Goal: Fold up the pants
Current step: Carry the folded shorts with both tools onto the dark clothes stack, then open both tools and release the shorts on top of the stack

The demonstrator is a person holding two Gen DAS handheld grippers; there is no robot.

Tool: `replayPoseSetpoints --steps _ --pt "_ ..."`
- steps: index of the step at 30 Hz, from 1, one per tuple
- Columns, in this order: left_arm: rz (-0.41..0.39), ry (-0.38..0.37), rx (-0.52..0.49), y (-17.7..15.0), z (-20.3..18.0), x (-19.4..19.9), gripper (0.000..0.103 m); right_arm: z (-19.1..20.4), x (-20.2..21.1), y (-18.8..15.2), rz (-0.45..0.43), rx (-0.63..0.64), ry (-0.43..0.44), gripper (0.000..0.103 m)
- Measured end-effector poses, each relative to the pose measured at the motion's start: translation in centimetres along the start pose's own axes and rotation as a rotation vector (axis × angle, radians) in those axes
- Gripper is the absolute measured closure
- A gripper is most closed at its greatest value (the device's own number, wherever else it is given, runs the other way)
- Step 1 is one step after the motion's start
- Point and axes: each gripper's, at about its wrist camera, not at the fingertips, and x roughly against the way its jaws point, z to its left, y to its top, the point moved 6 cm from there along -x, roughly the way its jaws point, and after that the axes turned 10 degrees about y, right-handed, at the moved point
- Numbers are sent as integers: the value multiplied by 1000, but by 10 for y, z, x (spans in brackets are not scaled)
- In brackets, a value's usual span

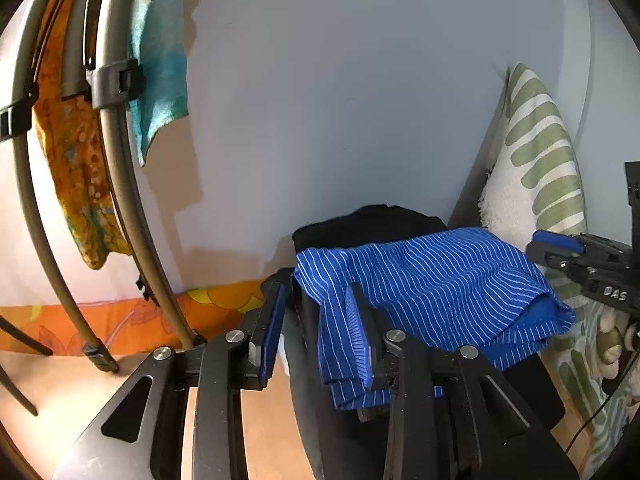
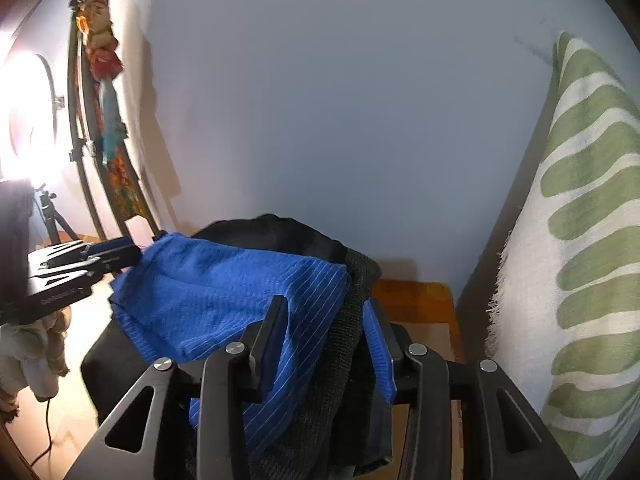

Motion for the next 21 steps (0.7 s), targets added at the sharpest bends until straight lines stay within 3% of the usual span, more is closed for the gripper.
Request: replayPoseSetpoints --steps 7,10,13,14,15,18,21 --pt "24 10 -11 -15 5 4 68 35 28 -20 -38 52 117 62" --pt "31 13 9 -18 10 5 68 51 25 -28 -4 126 101 63" --pt "40 35 -3 -20 11 2 68 52 15 -33 48 152 49 78" --pt "44 51 -15 -20 11 0 68 50 12 -34 64 156 37 92" --pt "47 63 -27 -22 12 -2 68 49 12 -35 73 163 35 99" --pt "57 88 -39 -25 15 -5 68 35 14 -39 97 160 4 103" --pt "72 86 -22 -29 20 -6 68 26 20 -45 98 149 25 103"
